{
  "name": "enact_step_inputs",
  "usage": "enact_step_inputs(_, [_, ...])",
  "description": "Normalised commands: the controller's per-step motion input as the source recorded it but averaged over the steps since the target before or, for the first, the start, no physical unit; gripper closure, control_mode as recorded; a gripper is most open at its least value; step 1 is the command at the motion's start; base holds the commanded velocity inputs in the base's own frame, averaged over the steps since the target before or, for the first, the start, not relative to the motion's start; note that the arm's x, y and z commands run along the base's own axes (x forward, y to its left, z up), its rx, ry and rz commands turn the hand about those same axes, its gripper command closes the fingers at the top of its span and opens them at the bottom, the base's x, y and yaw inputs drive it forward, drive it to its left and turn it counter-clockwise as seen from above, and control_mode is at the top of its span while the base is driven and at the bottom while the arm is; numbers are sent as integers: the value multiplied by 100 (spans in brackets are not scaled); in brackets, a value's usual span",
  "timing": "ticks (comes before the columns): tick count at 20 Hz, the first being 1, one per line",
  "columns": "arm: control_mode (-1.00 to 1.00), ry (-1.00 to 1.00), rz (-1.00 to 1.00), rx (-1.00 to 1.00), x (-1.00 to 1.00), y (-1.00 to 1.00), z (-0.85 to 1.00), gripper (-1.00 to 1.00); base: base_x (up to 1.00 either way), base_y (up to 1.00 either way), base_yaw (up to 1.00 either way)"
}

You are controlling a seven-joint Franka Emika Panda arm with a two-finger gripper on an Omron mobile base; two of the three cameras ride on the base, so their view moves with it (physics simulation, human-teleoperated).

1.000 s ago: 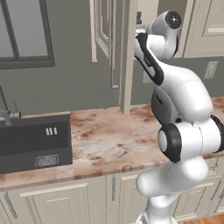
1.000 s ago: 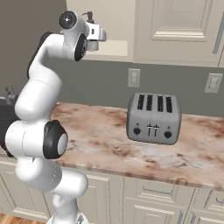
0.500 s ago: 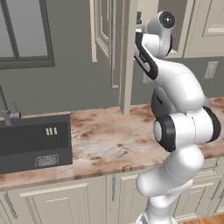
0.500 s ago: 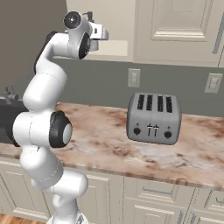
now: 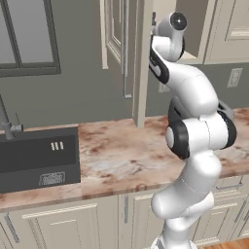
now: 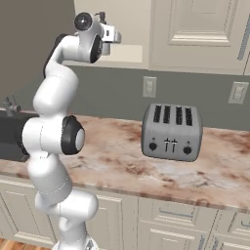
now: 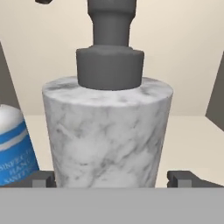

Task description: Locate and retrieve the soap dispenser and soap dispenser from the cabinet. Place them next to the sink.

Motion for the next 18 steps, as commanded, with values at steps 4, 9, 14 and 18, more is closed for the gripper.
enact_step_inputs(4, [-100,0,0,0,26,4,-9,100,0,0,0])
enact_step_inputs(9, [-100,0,0,0,1,0,-1,100,0,0,0])
enact_step_inputs(14, [-100,-1,0,0,-13,1,0,100,0,0,0])
enact_step_inputs(18, [-100,-5,0,0,-49,0,0,100,0,0,0])
